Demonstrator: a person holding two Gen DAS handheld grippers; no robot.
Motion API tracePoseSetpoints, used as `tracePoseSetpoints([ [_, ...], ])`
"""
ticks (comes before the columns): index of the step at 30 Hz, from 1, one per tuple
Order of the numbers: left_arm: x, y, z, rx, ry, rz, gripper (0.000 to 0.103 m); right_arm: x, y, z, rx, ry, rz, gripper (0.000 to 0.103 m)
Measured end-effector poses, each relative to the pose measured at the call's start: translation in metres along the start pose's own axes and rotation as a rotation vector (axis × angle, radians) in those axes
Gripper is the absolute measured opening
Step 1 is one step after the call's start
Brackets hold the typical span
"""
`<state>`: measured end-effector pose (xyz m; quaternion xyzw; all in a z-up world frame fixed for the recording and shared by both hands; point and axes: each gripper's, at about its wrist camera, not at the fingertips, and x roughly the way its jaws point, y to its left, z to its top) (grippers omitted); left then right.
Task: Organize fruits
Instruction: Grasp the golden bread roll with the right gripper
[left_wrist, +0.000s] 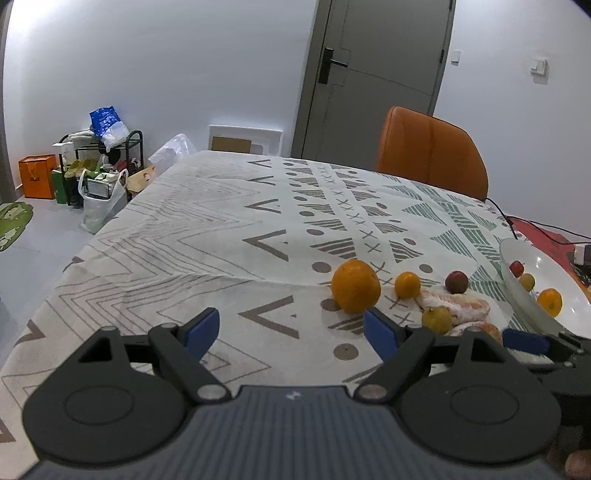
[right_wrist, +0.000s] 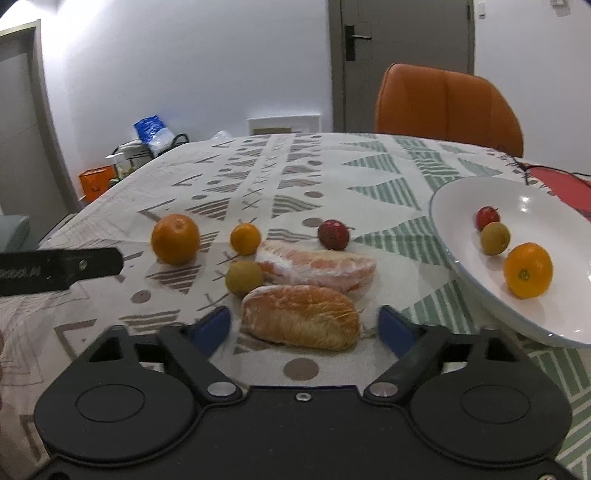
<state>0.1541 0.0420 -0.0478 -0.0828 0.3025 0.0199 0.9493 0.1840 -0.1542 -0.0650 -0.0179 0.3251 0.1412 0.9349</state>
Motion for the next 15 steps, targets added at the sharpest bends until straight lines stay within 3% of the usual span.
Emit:
tracePoseSetpoints([
  [1,0.000,0.000,0.000,0.003,0.002,-0.003,0.084,-0.001,0.000,0.001,-0.003,-0.007,0.002,0.064],
  [2,0.000,-0.001,-0.001,0.005,0.004,-0.005,0.084,-0.002,-0.002,0.002,0.002,-0.011,0.016,0.062],
  [9,0.002,-0.010,-0.001,0.020,0.007,-0.033,0.084,-0.014,-0.015,0.004,0.057,-0.045,0.087,0.061],
  [15,0.006,-0.023,-0.001,0.042,0.010,-0.058,0.084,-0.027,-0.021,0.006,0.064,-0.082,0.097,0.061],
])
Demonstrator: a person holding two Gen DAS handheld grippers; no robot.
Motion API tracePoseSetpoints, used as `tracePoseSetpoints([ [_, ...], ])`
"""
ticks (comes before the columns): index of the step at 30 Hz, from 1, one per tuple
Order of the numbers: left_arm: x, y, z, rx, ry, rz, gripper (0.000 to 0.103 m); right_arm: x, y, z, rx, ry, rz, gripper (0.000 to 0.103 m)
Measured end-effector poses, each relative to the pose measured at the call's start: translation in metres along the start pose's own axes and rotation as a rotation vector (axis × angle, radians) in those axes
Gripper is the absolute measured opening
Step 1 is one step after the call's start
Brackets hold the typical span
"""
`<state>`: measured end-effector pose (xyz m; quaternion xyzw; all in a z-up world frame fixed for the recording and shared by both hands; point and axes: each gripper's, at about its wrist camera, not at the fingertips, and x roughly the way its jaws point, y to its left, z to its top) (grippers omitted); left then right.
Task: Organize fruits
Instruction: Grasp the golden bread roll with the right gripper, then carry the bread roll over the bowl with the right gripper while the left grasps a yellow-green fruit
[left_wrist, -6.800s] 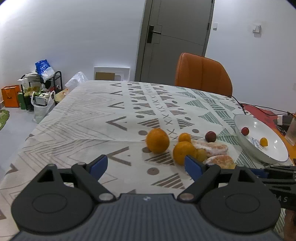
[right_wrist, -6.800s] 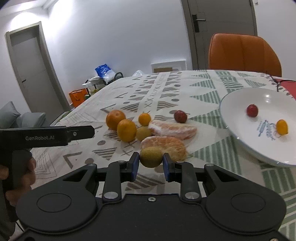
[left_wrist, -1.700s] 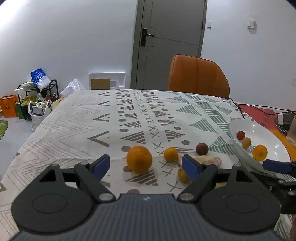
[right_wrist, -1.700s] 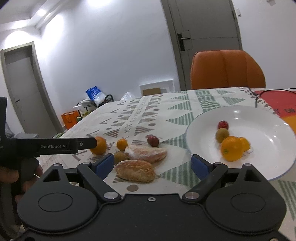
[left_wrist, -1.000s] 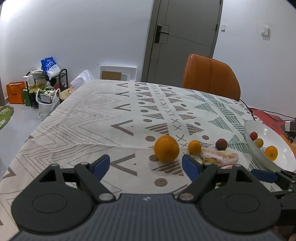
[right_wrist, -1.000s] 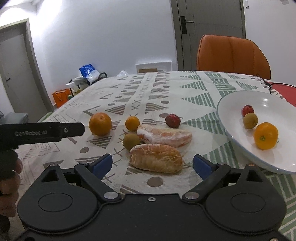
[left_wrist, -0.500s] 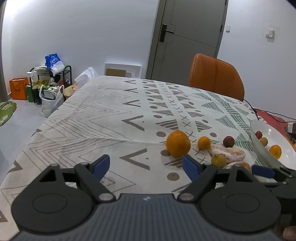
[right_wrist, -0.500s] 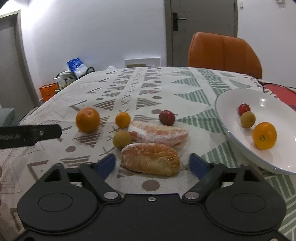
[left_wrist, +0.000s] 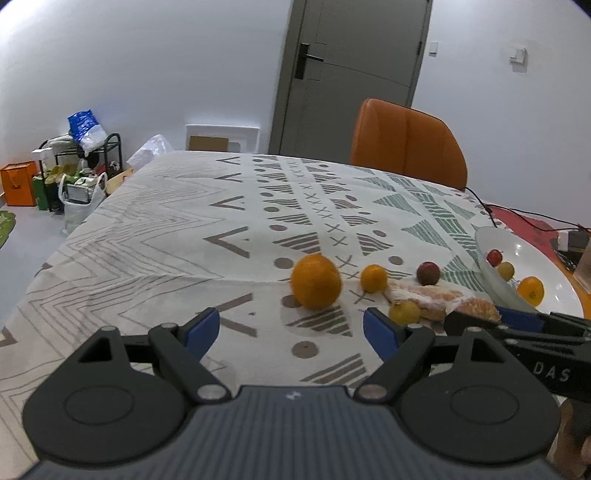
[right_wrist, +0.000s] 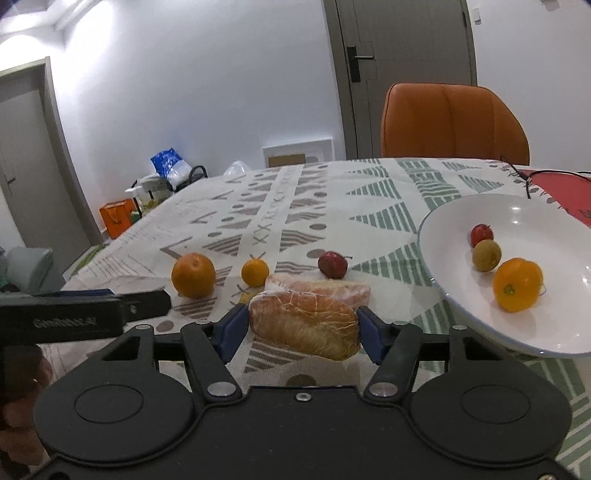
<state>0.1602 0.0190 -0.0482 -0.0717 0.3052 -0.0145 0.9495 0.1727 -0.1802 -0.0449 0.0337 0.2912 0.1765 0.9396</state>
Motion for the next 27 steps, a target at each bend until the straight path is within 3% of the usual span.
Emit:
tracePoseSetpoints([
  [11,0.007,-0.022,0.003,0.025,-0.002,-0.055,0.080,-0.021,-0.018,0.009,0.013,-0.064,-0.011,0.061],
  [27,0.026,-0.058,0.003,0.070,0.021,-0.130,0.056,-0.041,-0.049,0.008,0.041,-0.100,-0.071,0.061],
])
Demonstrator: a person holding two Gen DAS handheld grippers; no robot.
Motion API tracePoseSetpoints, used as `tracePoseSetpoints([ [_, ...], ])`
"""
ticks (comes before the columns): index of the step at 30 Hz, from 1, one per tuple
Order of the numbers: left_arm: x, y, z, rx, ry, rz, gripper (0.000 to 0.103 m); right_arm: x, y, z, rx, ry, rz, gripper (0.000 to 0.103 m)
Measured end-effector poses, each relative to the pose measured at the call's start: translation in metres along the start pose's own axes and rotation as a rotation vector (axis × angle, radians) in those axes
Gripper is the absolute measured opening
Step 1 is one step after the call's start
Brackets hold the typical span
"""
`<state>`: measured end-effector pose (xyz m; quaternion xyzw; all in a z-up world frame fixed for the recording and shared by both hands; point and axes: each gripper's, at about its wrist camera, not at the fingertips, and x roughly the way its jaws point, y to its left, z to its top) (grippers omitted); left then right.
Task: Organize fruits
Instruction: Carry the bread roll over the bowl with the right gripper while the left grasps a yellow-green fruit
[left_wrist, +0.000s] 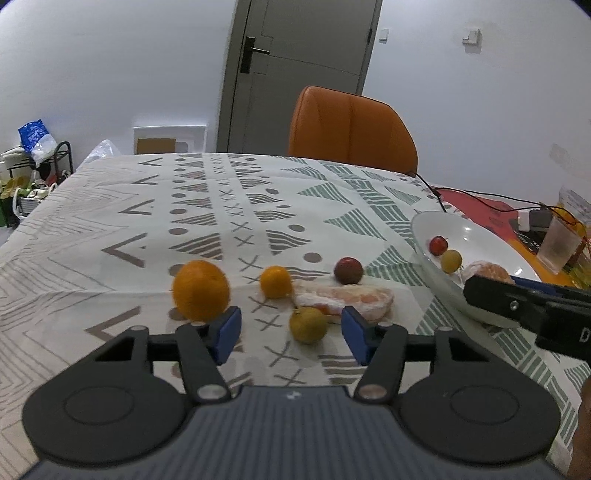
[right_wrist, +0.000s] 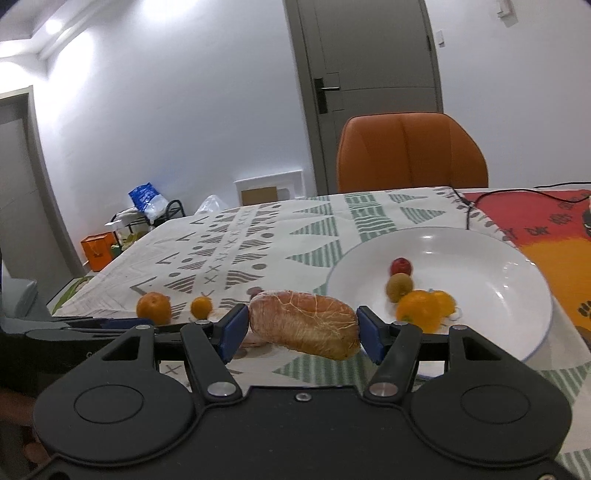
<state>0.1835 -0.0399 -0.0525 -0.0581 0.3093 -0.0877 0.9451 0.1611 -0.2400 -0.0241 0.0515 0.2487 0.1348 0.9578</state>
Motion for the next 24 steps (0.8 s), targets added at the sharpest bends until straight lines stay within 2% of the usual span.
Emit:
tracePoseSetpoints([
  [8,0.014,-0.009,-0.001,0.003,0.021,-0.010,0.040,-0.008,-0.018,0.000,0.018,-0.014,-0.032,0.061],
  [10,0.016,-0.009,-0.002,0.005,0.028,-0.009,0.026,-0.009,-0.023,0.000,0.024,-0.017,-0.042,0.061],
  [11,0.017,-0.009,-0.002,0.004,0.031,-0.006,0.023,-0.010,-0.025,0.000,0.029,-0.018,-0.046,0.061],
  [17,0.006,-0.018,0.005,0.015,-0.030,-0.017,0.023,-0.013,-0.042,-0.002,0.052,-0.025,-0.077,0.061],
  [24,0.006,-0.034,0.015,0.042,-0.039,-0.037,0.023,-0.017,-0.064,-0.003,0.083,-0.039,-0.119,0.061],
])
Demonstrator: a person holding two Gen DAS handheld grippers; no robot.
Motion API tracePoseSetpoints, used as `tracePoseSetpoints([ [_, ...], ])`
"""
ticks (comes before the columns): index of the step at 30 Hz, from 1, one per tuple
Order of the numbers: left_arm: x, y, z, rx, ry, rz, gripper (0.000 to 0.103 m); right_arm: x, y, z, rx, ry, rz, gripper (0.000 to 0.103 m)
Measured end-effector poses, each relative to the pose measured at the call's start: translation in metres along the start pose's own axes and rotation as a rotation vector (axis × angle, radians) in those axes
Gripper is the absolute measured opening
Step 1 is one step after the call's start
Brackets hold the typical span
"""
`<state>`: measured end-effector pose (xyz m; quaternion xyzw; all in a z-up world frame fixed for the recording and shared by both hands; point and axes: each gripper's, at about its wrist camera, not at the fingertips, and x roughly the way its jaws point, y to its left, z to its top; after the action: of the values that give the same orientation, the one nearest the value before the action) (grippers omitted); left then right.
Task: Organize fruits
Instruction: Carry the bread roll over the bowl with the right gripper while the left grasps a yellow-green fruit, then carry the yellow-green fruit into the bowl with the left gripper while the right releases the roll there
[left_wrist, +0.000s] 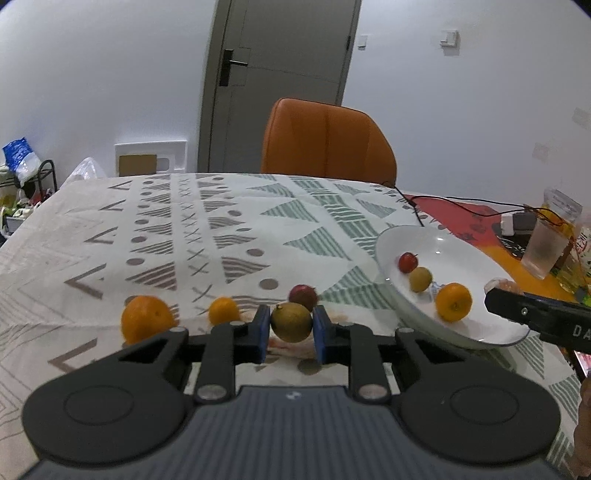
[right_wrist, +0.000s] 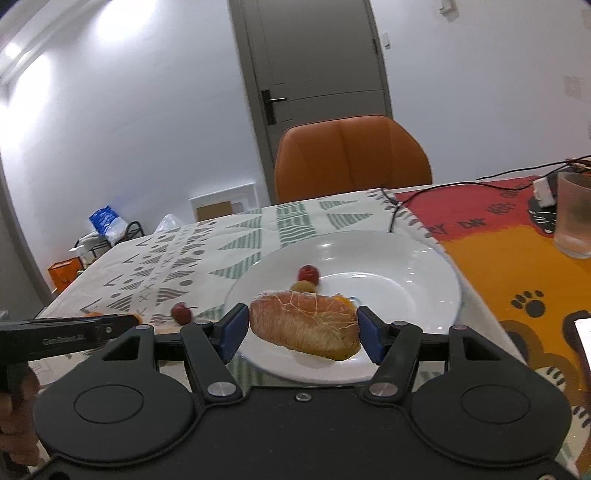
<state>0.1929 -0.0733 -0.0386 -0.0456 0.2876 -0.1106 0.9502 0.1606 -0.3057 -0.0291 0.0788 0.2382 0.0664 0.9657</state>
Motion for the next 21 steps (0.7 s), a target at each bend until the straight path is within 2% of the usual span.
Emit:
tracePoseSetpoints([
  [12,0.003,-0.034,0.014,0.055,-0.040,-0.046,0.023,0.006,-0.033,-0.002,0.037,-0.005,-0.046,0.061],
  [21,0.016,-0.059,0.020,0.099,-0.036,-0.071,0.023,0.015,-0.049,0.001,0.047,-0.013,-0.050,0.061],
])
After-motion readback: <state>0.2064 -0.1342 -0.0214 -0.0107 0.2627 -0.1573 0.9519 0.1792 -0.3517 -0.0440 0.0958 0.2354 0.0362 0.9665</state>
